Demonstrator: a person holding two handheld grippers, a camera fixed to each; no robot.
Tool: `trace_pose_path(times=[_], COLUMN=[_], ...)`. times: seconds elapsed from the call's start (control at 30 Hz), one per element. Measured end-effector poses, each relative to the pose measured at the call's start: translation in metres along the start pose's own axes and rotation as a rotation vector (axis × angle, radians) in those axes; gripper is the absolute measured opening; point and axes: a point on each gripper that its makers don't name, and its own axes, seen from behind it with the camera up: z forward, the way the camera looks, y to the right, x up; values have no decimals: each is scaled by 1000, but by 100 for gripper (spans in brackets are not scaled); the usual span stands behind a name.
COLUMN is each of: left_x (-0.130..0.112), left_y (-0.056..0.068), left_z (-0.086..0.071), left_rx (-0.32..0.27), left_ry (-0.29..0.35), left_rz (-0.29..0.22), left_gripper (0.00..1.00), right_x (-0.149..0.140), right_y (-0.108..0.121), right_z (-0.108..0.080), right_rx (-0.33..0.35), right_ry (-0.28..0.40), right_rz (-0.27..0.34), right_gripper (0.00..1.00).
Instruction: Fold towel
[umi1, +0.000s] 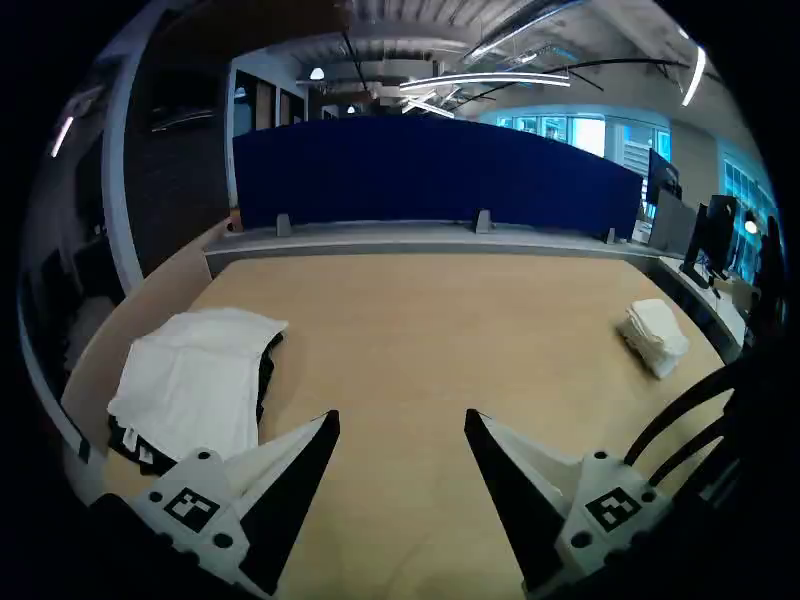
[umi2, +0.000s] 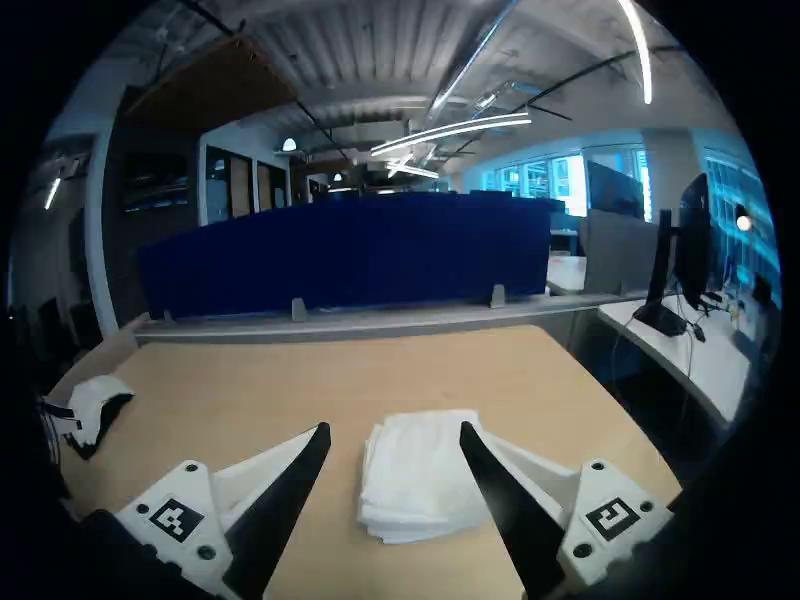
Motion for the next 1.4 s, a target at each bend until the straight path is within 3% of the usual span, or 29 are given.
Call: trace_pose_path(times=[0.27, 0.5, 0.7, 1.07, 1.27, 1.4], left_x=[44, 94, 103, 93, 71, 66], left_y=[-2, -9, -9, -10, -8, -1], left_z=[-6, -28, -34, -29, -12, -5], left_rx=[-12, 23, 24, 57, 78, 74], left_ry=[159, 367, 407, 440, 436, 458], left_rz=[-14, -33, 0, 43, 66, 46], left_gripper=[93, 93, 93, 93, 93, 93], right_x=[26, 32, 29, 23, 12, 0], right_y=[-27, -40, -47, -50, -44, -31], right_z=[-22, -29, -29, -33, -33, -32], right_rx=[30, 32, 41, 57, 40, 13], right_ry=[118, 163, 153, 98, 61, 24], right_rz=[34, 43, 31, 29, 16, 31], right_gripper=[100, 100, 100, 100, 100, 100])
